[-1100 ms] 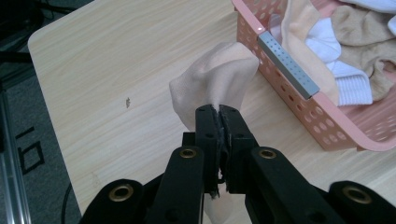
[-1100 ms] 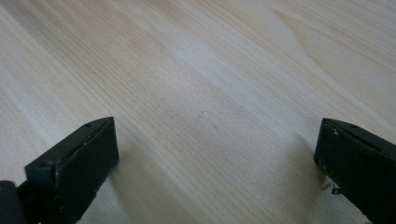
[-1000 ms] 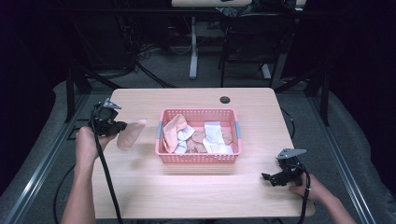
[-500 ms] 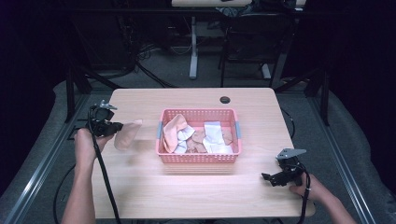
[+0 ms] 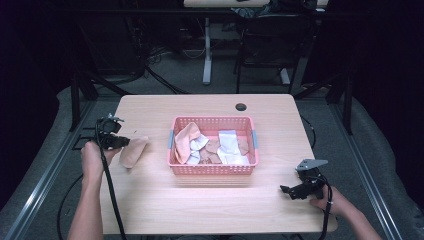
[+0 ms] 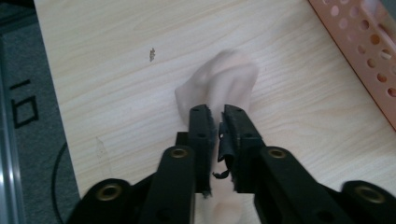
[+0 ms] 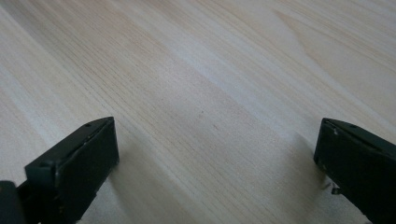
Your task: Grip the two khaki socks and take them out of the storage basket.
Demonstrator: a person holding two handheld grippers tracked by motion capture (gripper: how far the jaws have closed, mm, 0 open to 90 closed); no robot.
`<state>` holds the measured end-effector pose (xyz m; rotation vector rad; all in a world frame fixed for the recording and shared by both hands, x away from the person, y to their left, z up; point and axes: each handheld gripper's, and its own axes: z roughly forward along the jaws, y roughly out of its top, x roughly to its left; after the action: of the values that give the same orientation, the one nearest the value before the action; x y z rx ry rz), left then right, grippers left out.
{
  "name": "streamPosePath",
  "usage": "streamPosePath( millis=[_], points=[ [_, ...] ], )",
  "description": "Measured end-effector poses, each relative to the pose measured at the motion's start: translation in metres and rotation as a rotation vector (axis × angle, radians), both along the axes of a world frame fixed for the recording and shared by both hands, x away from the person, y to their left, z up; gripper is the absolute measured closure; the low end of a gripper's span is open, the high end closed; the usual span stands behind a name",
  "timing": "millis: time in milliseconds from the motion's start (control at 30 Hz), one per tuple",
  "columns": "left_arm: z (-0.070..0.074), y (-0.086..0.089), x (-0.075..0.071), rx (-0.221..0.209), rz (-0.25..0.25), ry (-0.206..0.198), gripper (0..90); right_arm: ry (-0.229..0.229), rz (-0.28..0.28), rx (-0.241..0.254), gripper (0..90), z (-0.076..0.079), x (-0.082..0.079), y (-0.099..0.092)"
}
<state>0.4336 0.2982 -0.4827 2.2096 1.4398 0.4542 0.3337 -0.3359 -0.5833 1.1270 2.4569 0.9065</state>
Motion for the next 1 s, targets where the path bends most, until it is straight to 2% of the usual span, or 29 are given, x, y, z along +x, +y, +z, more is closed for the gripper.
streamPosePath(
  millis=[167,333,567,733,800,900,1000],
  points=[
    [0.009,0.000,-0.003,-0.021,0.008,-0.010,40.9,-0.001,-0.001,0.000,0.0,0.000,0.000,0.000],
    [0.019,-0.006,-0.006,-0.054,-0.021,-0.018,21.0,0.000,-0.001,0.000,0.0,0.000,0.000,0.000],
    [0.032,-0.022,-0.010,-0.082,-0.077,-0.041,9.0,0.000,-0.001,0.000,0.0,0.000,0.000,0.000],
    [0.035,-0.035,-0.009,-0.076,-0.118,-0.045,1.0,-0.001,-0.003,-0.003,0.0,0.000,0.000,0.000],
    [0.038,-0.040,-0.009,-0.078,-0.137,-0.048,0.3,0.000,-0.002,-0.001,0.0,0.000,0.000,0.000],
    [0.043,-0.049,-0.012,-0.097,-0.181,-0.075,0.2,0.000,-0.002,-0.001,0.0,0.000,0.000,0.000],
    [0.051,-0.059,-0.016,-0.096,-0.216,-0.104,0.2,-0.001,-0.001,0.000,0.0,0.000,0.000,0.000]
  ],
)
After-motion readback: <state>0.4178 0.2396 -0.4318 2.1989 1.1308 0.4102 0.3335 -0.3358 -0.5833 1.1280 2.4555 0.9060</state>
